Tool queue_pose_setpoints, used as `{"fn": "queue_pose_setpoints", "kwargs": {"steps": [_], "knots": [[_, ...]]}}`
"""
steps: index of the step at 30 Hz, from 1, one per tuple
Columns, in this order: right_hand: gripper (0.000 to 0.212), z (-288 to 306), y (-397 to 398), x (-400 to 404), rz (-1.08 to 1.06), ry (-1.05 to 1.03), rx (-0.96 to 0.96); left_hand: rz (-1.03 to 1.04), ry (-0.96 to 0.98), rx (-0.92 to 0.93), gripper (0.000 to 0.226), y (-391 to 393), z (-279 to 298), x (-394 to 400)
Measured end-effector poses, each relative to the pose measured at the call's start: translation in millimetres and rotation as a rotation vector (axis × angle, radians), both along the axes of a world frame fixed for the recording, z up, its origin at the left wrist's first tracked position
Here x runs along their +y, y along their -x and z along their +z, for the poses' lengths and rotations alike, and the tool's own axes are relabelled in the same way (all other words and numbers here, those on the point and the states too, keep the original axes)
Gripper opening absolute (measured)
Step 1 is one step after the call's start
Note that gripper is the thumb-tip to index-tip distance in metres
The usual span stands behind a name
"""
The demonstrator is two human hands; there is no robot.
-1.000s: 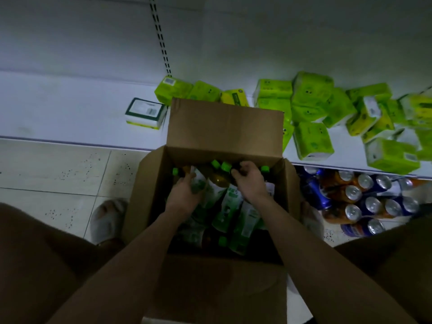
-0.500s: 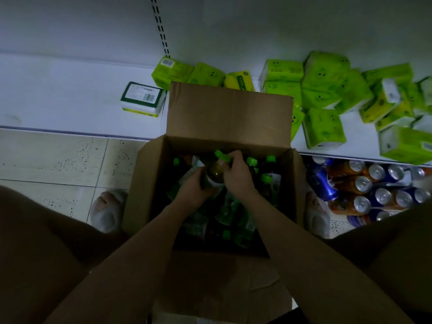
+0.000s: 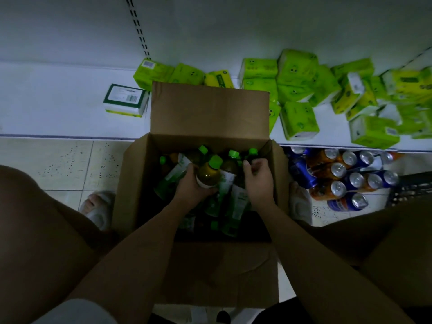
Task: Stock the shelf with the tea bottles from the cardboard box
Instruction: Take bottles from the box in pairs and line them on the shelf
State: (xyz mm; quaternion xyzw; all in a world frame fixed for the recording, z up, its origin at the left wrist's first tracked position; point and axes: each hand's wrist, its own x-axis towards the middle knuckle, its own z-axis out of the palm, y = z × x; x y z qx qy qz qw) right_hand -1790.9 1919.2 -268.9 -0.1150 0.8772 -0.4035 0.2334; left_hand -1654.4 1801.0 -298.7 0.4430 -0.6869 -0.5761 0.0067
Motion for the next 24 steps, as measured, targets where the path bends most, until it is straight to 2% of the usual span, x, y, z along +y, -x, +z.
{"fn": "queue_pose_setpoints", "kwargs": {"steps": [3, 6, 9, 14, 19, 21, 24], "knots": [[0.053, -12, 8, 24, 0.016, -0.229, -0.111, 0.060, 0.009, 0.042, 0.071, -8, 2, -4], [0.075, -25, -8, 28, 0.089, -0.248, -0.304, 0.136, 0.009, 0.076, 0.073, -16, 1, -6], [0.093, -33, -20, 24, 0.120, -0.327, -0.243, 0.130, 0.005, 0.089, 0.071, -17, -2, -6], [0.091, -41, -15, 18, 0.107, -0.380, -0.182, 0.091, -0.016, 0.059, 0.068, -12, -9, -4], [0.094, -38, -15, 21, 0.022, -0.260, -0.238, 0.066, -0.028, 0.069, 0.068, -17, -8, -12], [0.086, -30, -18, 25, 0.010, -0.153, -0.235, 0.067, -0.030, 0.057, 0.064, -22, -2, -16], [0.064, -10, -21, 34, 0.116, -0.011, -0.278, 0.086, -0.064, 0.061, 0.065, -29, 15, -18]]}}
